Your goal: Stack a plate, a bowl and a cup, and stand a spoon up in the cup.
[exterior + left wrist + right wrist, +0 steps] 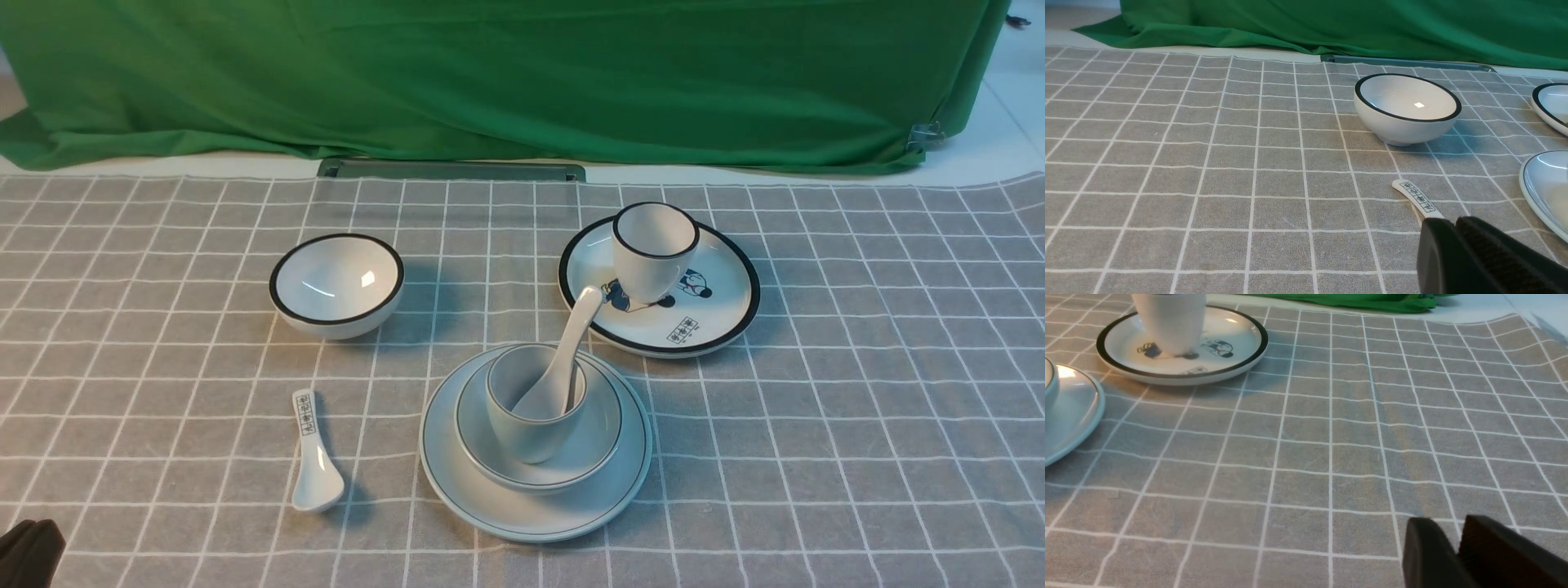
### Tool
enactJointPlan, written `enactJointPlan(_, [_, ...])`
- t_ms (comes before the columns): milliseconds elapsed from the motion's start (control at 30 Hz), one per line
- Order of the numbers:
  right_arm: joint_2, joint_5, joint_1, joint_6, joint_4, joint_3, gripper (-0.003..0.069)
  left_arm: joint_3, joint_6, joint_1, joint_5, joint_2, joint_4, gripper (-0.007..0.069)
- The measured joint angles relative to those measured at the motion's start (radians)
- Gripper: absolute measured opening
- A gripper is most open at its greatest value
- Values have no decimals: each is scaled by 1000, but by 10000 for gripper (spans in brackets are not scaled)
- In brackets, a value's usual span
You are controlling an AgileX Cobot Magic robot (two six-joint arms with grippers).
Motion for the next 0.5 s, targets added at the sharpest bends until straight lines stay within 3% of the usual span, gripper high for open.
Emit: enactJointPlan(500, [0,0,0,0,0,0,197,0,0,0,-1,0,0,17])
